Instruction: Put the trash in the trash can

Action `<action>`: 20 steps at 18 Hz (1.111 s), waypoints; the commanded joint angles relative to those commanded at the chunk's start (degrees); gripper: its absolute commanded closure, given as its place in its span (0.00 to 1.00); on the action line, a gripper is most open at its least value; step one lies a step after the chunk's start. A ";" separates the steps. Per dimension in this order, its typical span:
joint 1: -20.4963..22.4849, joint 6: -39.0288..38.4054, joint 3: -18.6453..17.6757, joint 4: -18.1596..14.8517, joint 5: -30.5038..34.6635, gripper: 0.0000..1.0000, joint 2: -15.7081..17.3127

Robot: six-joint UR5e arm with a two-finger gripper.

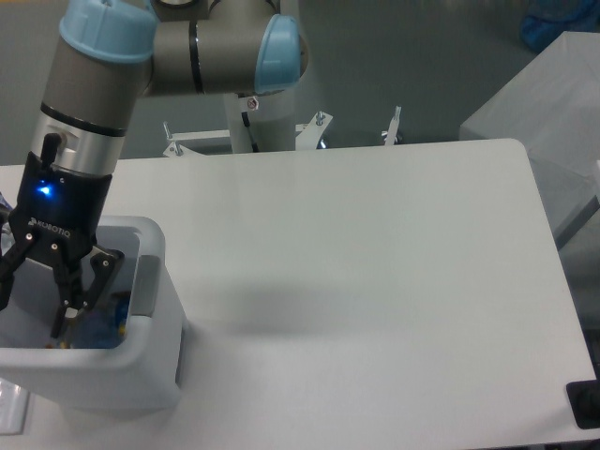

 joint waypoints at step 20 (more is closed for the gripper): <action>20.30 12.37 5.80 -0.97 4.99 0.00 2.64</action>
